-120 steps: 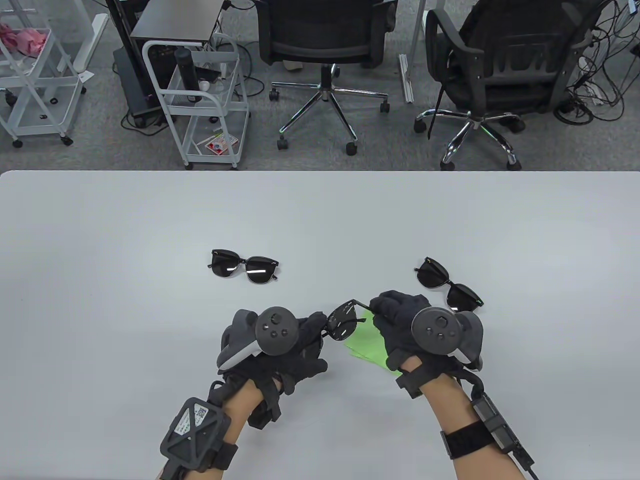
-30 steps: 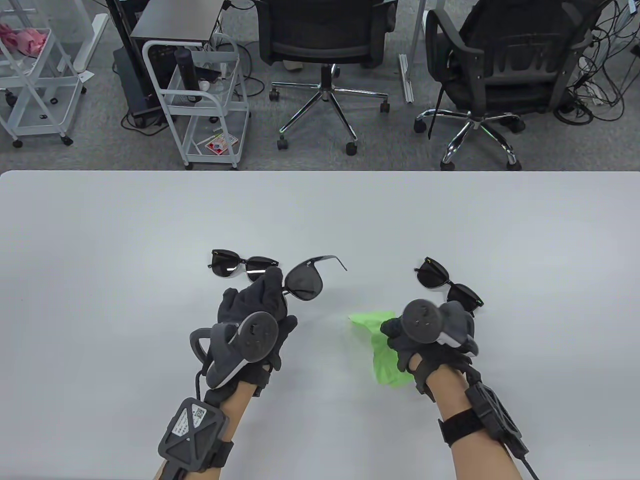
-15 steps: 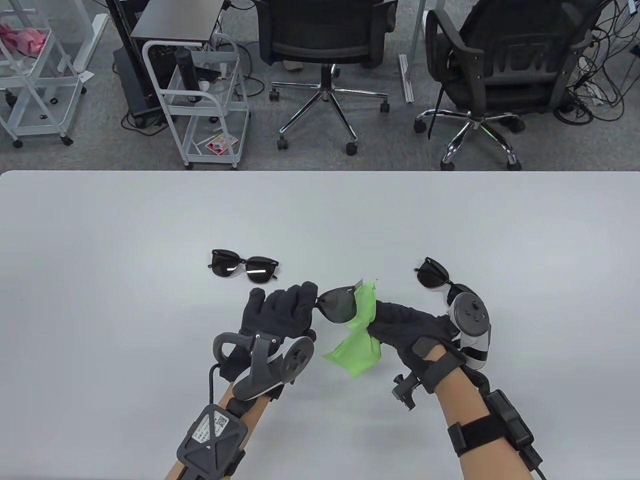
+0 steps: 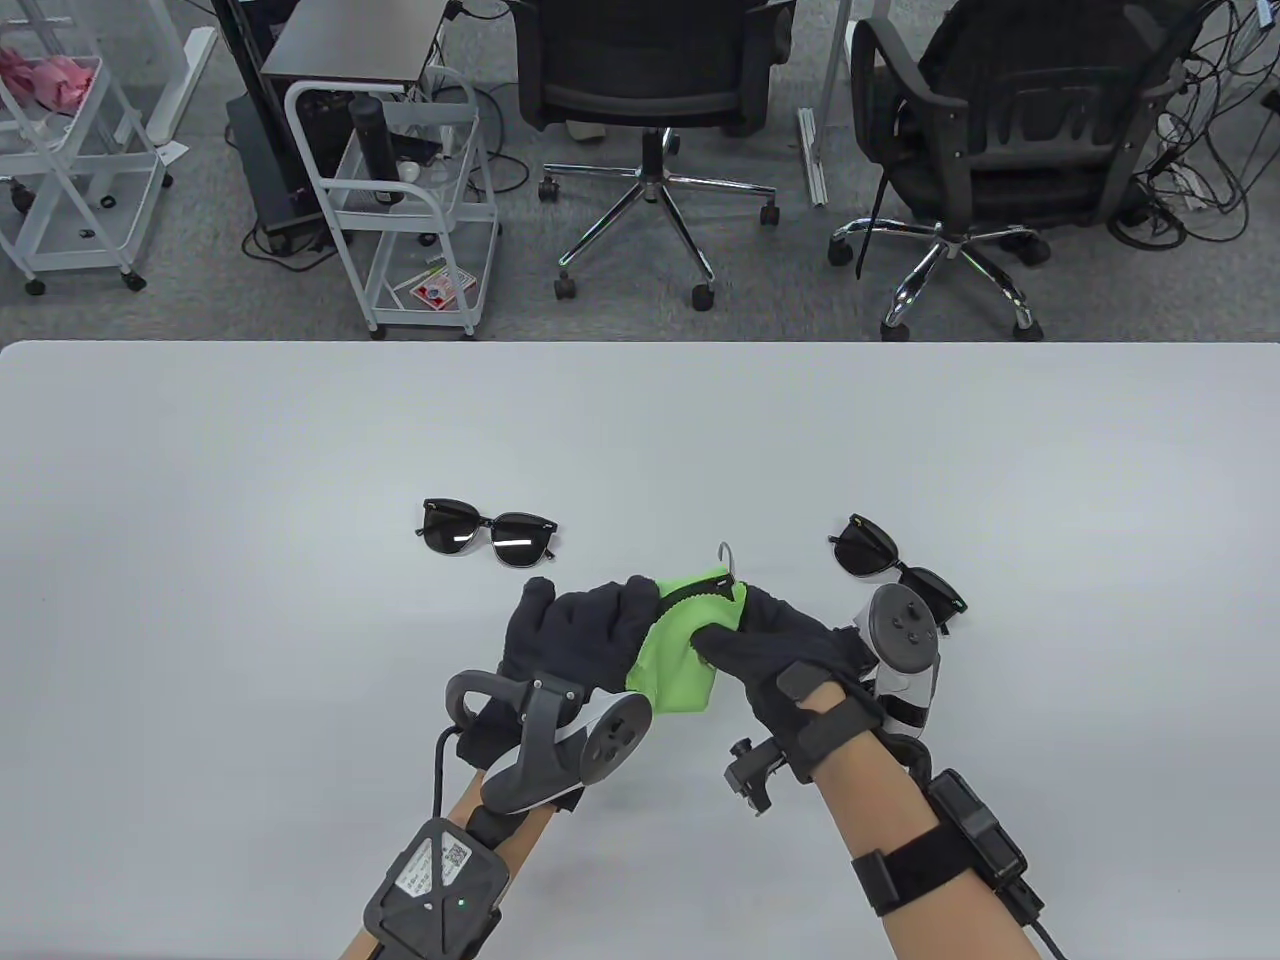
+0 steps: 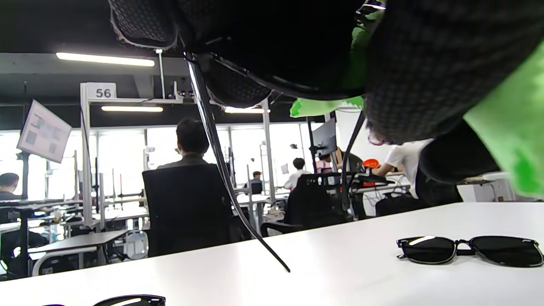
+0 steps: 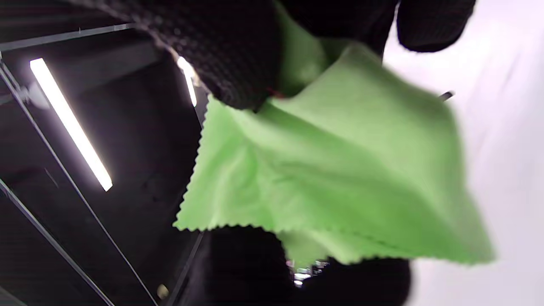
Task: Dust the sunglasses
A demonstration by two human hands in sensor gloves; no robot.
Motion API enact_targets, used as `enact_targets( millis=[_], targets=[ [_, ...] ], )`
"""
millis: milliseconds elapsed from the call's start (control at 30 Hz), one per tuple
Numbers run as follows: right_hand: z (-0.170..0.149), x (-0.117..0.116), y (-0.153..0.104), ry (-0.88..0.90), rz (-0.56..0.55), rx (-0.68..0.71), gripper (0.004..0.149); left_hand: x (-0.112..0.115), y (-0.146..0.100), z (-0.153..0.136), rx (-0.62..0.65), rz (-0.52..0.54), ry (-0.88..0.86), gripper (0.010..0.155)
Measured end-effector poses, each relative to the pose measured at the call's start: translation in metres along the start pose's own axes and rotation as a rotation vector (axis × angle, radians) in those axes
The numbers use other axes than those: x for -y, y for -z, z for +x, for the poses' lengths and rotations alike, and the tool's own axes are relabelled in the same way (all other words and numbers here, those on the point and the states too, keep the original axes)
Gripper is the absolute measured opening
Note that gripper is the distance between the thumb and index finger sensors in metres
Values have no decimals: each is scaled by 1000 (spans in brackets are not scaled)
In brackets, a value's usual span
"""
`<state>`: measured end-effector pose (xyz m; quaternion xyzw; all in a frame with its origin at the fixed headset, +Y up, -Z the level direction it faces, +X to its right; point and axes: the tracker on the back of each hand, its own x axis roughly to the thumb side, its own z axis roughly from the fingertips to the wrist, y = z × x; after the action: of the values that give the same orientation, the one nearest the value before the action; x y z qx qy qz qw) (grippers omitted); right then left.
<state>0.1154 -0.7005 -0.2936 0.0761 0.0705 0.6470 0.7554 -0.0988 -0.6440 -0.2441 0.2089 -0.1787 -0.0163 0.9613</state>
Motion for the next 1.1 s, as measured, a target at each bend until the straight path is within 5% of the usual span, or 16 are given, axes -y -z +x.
enact_targets(
  millis=[133, 500, 700, 833, 1000, 1100],
  targets=[
    [9, 1, 10, -73, -106, 18, 39, -3, 4, -4, -21, 9, -28, 86],
    [-2, 6, 10, -22, -16, 67, 43, 6, 18, -8, -77, -86, 57, 98],
    [-3, 9, 9, -33, -284, 116, 38, -2, 45, 9, -70, -120, 134, 97],
    [-6, 15, 14, -47, -249, 105, 39, 12, 38, -4, -76, -90, 3, 98],
    [-16, 11, 16, 28, -213, 65, 42, 22, 29, -36, -231, -97, -198, 103],
    [-14, 7, 14, 38, -164, 71, 44, 23, 25, -35, -152, -87, -156, 95]
  ],
)
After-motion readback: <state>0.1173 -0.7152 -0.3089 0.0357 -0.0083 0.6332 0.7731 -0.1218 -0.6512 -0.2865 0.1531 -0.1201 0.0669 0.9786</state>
